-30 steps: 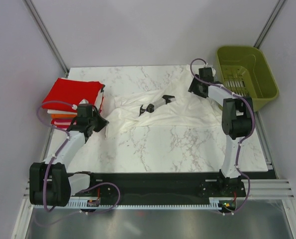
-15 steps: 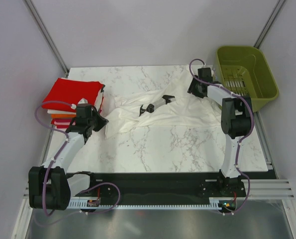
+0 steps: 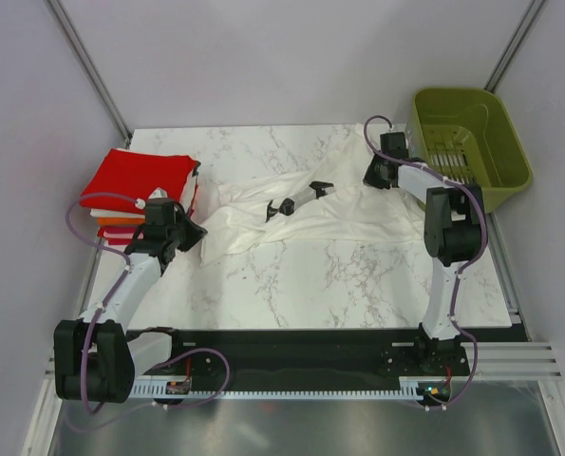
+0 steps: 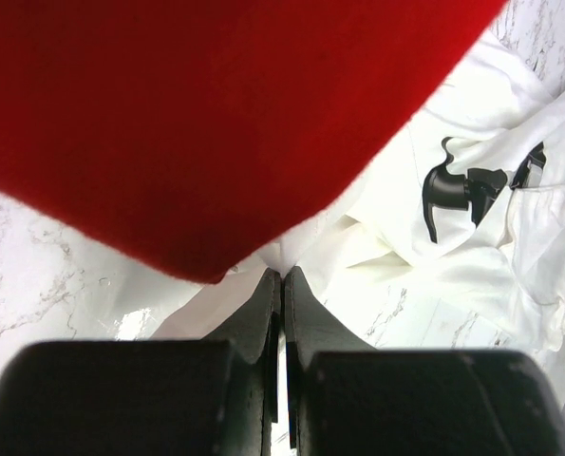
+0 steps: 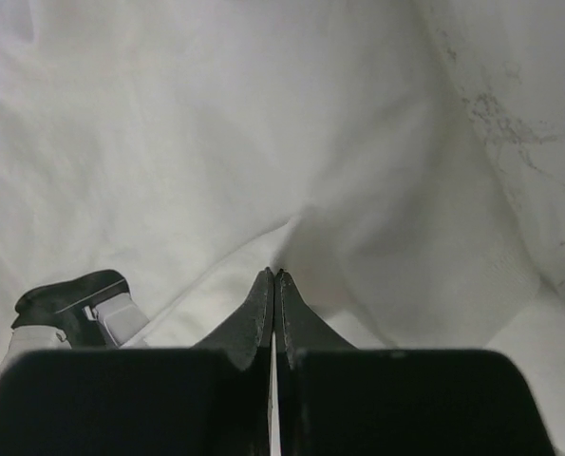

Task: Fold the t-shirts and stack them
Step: Flatten the tshirt out

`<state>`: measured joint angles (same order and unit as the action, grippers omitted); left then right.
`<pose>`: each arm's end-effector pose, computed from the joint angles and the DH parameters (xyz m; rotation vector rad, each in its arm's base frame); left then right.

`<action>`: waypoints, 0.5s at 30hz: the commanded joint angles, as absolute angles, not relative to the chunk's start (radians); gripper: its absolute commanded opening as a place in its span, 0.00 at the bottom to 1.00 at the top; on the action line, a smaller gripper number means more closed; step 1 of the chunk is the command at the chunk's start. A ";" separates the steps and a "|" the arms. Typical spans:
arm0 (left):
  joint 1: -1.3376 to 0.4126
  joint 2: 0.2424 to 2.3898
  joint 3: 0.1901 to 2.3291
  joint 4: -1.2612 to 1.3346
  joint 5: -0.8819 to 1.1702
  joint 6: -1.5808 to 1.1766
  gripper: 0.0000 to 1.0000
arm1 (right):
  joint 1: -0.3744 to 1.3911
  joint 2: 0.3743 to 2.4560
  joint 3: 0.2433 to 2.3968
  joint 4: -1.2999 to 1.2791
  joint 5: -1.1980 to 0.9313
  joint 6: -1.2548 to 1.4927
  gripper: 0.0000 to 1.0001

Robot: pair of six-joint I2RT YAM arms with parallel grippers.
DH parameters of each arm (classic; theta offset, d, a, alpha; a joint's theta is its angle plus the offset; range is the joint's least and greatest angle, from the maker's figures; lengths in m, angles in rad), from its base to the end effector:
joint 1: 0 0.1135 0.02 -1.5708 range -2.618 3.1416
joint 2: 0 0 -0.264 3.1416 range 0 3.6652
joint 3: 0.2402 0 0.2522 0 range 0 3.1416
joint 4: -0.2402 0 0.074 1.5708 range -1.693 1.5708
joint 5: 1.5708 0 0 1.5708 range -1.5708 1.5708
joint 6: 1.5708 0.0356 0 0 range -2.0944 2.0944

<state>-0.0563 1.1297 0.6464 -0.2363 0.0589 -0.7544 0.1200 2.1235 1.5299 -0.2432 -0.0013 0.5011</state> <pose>0.2340 -0.0153 0.2193 -0.7700 2.2070 -0.4811 0.4653 0.0561 0.1695 0.4592 2.3839 0.2867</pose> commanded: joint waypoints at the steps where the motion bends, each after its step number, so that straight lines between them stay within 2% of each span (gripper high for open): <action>1: -0.051 1.120 0.673 -0.235 0.075 -0.781 0.02 | 0.115 2.004 1.500 -0.219 -0.034 0.512 0.00; 9: -0.052 1.152 0.673 -0.288 0.055 -0.808 0.02 | 0.115 1.804 1.338 -0.178 -0.115 0.563 0.00; 15: -0.052 1.196 0.664 -0.295 0.064 -0.838 0.02 | 0.123 1.453 0.971 -0.094 -0.137 0.624 0.00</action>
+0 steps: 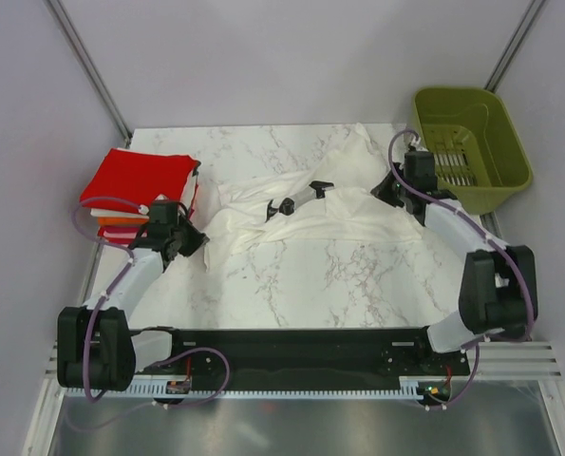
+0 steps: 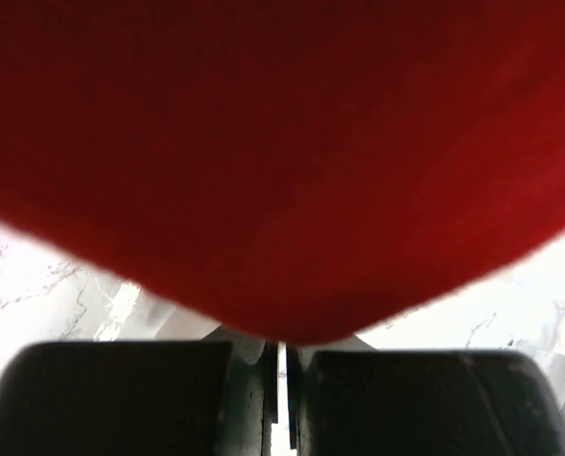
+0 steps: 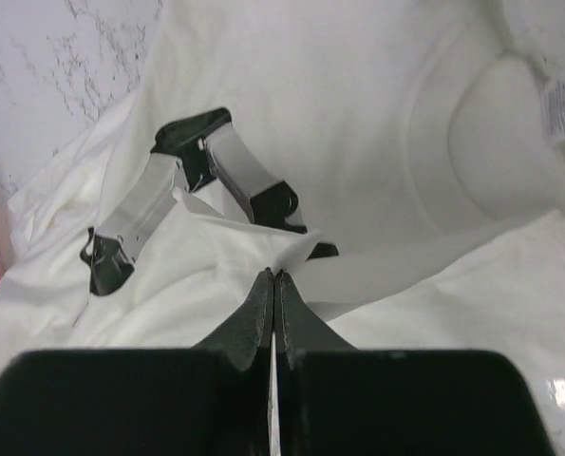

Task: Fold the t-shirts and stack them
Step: Flatten the tshirt out

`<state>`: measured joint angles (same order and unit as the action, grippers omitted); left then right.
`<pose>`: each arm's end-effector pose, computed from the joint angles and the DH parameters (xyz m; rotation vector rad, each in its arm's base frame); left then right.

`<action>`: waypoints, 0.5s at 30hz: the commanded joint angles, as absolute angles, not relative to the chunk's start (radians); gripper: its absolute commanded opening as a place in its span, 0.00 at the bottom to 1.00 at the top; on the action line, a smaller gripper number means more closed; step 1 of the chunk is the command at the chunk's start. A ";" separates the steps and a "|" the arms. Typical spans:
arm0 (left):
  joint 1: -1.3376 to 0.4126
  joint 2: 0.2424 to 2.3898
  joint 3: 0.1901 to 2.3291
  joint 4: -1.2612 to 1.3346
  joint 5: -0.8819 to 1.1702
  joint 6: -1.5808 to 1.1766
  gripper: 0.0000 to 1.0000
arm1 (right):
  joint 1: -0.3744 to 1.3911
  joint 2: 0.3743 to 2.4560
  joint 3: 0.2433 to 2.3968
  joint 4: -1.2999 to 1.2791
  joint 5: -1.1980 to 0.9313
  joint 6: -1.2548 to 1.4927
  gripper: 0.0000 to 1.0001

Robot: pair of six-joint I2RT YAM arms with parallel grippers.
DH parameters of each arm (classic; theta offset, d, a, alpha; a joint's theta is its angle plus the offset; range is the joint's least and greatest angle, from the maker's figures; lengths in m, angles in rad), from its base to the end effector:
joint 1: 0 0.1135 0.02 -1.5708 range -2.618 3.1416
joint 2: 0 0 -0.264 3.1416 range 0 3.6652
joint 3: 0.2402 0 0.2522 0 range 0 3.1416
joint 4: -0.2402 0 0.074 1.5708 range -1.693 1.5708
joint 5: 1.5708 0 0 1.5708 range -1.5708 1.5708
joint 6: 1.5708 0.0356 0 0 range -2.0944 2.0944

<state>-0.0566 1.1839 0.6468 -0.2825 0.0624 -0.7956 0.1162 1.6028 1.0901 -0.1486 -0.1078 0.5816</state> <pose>0.2358 -0.0156 0.2042 -0.8538 2.2877 -0.4673 0.3548 0.0453 0.2423 0.4660 2.2265 0.4954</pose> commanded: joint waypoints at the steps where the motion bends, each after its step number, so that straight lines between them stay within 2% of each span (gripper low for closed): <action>1: -0.052 1.200 0.664 -0.295 0.064 -0.839 0.02 | 0.126 1.406 0.932 -0.098 -0.137 0.624 0.00; 7: -0.052 1.180 0.658 -0.296 0.041 -0.842 0.02 | 0.135 1.019 0.636 -0.236 -0.211 0.569 0.00; 12: -0.052 1.144 0.652 -0.304 0.015 -0.831 0.03 | 0.138 0.822 0.448 -0.308 -0.362 0.650 0.04; 13: -0.052 1.138 0.646 -0.302 0.012 -0.839 0.03 | 0.140 0.778 0.401 -0.310 -0.388 0.663 0.14; 14: -0.052 1.137 0.643 -0.304 0.012 -0.841 0.04 | 0.143 0.761 0.388 -0.334 -0.402 0.669 0.29; 15: -0.052 1.132 0.640 -0.304 0.015 -0.841 0.04 | 0.143 0.746 0.381 -0.350 -0.393 0.673 0.56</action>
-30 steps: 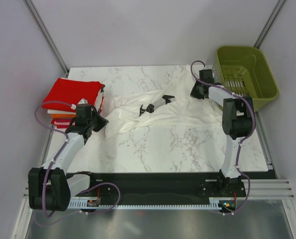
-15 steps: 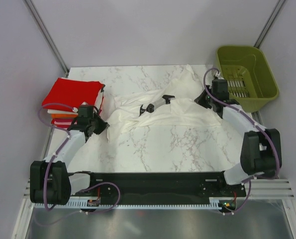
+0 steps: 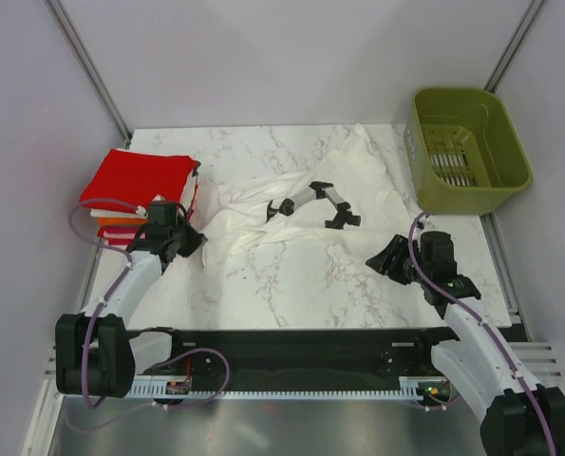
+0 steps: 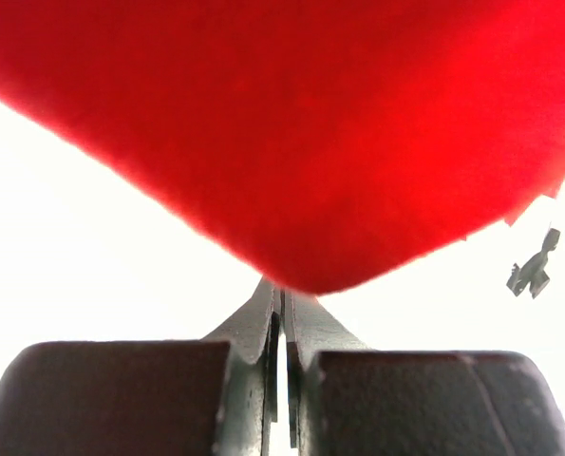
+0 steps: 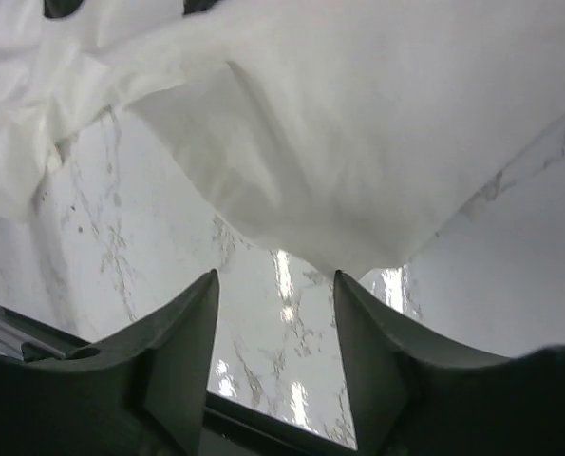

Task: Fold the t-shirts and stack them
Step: Flatten the tshirt out

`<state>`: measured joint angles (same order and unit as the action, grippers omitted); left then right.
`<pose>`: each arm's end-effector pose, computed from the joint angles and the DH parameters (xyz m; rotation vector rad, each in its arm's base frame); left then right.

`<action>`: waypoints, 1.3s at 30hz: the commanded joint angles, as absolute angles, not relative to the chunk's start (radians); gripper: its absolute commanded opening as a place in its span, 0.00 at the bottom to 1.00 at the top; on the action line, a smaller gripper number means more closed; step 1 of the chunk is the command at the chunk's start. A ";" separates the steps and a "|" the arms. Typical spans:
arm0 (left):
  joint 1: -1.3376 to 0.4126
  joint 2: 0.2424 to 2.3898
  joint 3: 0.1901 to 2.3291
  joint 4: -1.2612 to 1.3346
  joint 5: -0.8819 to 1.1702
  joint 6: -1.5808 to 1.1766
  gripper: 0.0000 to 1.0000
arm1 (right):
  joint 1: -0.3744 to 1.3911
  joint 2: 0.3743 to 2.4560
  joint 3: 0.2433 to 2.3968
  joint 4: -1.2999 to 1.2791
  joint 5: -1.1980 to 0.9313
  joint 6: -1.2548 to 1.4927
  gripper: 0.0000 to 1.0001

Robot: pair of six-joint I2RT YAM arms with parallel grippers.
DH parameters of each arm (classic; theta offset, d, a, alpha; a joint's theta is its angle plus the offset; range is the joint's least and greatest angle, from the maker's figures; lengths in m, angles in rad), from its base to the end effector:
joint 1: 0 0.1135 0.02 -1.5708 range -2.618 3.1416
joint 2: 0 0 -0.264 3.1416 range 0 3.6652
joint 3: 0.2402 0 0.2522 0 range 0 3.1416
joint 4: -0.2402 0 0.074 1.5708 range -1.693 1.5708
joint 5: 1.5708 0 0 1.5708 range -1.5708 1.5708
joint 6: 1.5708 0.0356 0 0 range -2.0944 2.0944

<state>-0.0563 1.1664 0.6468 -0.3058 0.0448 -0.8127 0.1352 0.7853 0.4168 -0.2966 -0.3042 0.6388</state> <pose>0.2324 -0.0147 0.2061 -0.8831 2.2807 -0.4522 0.1654 0.0333 0.2013 0.4075 2.2735 0.7499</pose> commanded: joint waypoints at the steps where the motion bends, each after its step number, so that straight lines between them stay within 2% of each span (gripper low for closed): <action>1: -0.052 1.131 0.637 -0.302 0.015 -0.841 0.04 | 0.144 0.720 0.379 -0.366 -0.379 0.672 0.64; 10: -0.052 1.063 0.603 -0.302 0.011 -0.816 0.20 | 0.162 0.771 0.460 -0.456 -0.239 0.584 0.64; 12: -0.052 1.046 0.592 -0.302 0.002 -0.815 0.33 | 0.208 0.804 0.462 -0.459 -0.191 0.597 0.63; 13: -0.052 1.039 0.586 -0.302 -0.021 -0.816 0.42 | 0.231 0.811 0.462 -0.460 -0.170 0.603 0.63; 14: -0.052 1.022 0.580 -0.304 -0.038 -0.818 0.58 | 0.256 0.816 0.462 -0.465 -0.147 0.621 0.63; 16: -0.052 1.005 0.571 -0.314 -0.052 -0.821 0.70 | 0.343 0.839 0.468 -0.479 -0.070 0.653 0.63; 17: -0.052 0.987 0.569 -0.318 -0.057 -0.819 0.73 | 0.371 0.848 0.471 -0.492 -0.049 0.681 0.63; 24: -0.054 0.896 0.517 -0.351 -0.040 -0.807 0.72 | 0.570 0.954 0.523 -0.534 0.123 0.787 0.64; 30: -0.054 0.891 0.462 -0.379 -0.035 -0.856 0.70 | 0.632 1.040 0.546 -0.525 0.199 0.839 0.61; 39: -0.052 0.940 0.431 -0.316 0.083 -0.870 0.75 | 0.704 1.126 0.554 -0.515 0.282 0.907 0.58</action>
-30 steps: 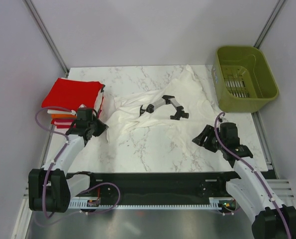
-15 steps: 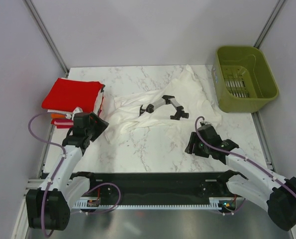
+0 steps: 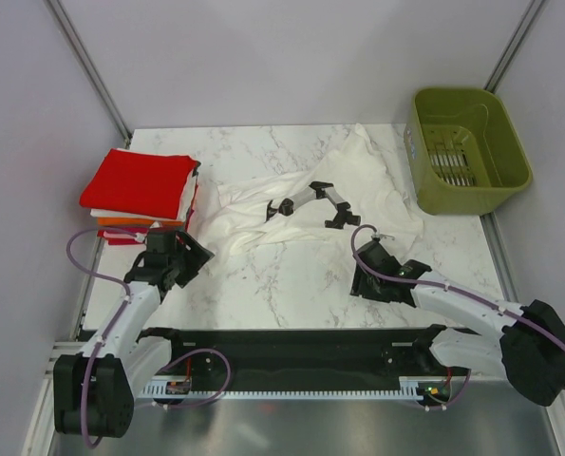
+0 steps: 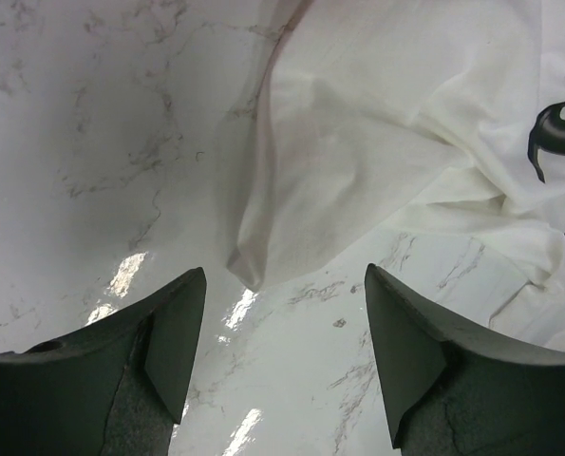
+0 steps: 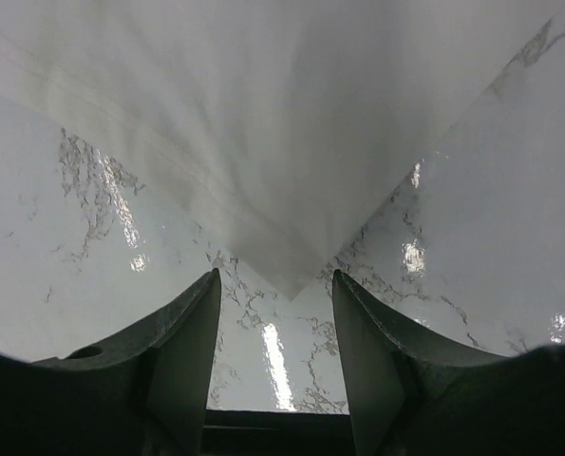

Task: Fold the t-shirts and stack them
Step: Flatten the tshirt out

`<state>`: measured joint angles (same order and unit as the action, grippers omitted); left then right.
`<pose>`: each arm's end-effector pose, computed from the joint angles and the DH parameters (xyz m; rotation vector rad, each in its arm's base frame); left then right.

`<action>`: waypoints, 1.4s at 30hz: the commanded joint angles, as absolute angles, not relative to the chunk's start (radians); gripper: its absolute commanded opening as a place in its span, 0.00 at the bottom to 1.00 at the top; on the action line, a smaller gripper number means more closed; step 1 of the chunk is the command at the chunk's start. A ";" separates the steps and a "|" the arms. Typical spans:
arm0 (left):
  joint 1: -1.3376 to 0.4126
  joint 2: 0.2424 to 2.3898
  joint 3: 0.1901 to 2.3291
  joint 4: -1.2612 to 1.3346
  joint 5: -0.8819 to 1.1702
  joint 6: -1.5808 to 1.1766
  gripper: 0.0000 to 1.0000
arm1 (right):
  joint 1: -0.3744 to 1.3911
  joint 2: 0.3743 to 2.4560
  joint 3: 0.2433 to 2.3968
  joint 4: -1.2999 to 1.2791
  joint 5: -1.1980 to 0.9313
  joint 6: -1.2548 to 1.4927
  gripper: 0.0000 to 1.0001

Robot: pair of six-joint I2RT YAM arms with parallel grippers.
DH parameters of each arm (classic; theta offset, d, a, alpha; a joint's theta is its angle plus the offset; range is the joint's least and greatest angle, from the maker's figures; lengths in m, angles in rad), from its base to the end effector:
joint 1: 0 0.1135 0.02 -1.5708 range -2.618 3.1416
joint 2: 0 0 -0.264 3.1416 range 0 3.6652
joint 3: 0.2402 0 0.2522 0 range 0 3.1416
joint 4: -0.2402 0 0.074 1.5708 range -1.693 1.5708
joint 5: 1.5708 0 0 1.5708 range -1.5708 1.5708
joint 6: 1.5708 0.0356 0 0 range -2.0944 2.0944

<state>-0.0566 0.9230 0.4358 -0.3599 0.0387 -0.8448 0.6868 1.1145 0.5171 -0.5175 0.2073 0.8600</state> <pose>0.1774 -0.0114 0.1802 -0.9313 2.2866 -0.4501 0.1499 0.1135 0.1646 0.2945 2.6484 0.2334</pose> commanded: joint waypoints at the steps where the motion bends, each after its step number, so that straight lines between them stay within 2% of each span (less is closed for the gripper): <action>1: -0.052 0.946 0.431 -0.313 0.078 -0.867 0.75 | 0.709 1.134 0.555 -0.512 0.290 0.907 0.58; 4: -0.052 0.965 0.434 -0.314 0.066 -0.851 0.74 | 0.719 1.167 0.555 -0.508 0.301 0.911 0.56; 10: -0.052 0.974 0.433 -0.311 0.077 -0.833 0.73 | 0.724 1.207 0.543 -0.488 0.350 0.914 0.45; 11: -0.052 0.976 0.431 -0.311 0.078 -0.828 0.73 | 0.724 1.207 0.543 -0.486 0.359 0.911 0.32; 13: -0.052 0.982 0.430 -0.311 0.077 -0.819 0.73 | 0.724 1.203 0.548 -0.486 0.368 0.908 0.18; 14: -0.052 0.985 0.428 -0.310 0.078 -0.816 0.72 | 0.723 1.197 0.548 -0.486 0.373 0.910 0.05; 15: -0.052 0.986 0.426 -0.311 0.077 -0.807 0.72 | 0.723 1.181 0.552 -0.488 0.385 0.913 0.00; 21: -0.054 0.989 0.413 -0.302 0.084 -0.802 0.68 | 0.695 1.016 0.615 -0.587 0.524 0.937 0.00; 25: -0.054 0.994 0.387 -0.236 0.101 -0.801 0.62 | 0.634 0.887 0.676 -0.708 0.691 0.933 0.00; 30: -0.054 1.052 0.338 -0.118 0.103 -0.834 0.55 | 0.572 0.762 0.724 -0.750 0.730 0.881 0.00; 31: -0.054 1.071 0.334 -0.071 0.107 -0.842 0.50 | 0.565 0.755 0.726 -0.752 0.723 0.874 0.00; 33: -0.054 1.127 0.340 -0.038 0.120 -0.860 0.45 | 0.548 0.749 0.729 -0.765 0.710 0.871 0.00; 34: -0.054 1.147 0.347 -0.028 0.130 -0.862 0.33 | 0.545 0.744 0.729 -0.770 0.709 0.870 0.00; 36: -0.054 1.179 0.380 -0.021 0.140 -0.851 0.20 | 0.525 0.726 0.730 -0.782 0.728 0.870 0.00; 37: -0.054 1.196 0.396 -0.034 0.146 -0.845 0.08 | 0.519 0.715 0.732 -0.794 0.735 0.867 0.00; 39: -0.054 1.195 0.428 -0.077 0.150 -0.836 0.04 | 0.497 0.680 0.739 -0.811 0.764 0.864 0.00; 42: -0.054 1.174 0.437 -0.116 0.156 -0.833 0.04 | 0.489 0.652 0.742 -0.813 0.788 0.873 0.00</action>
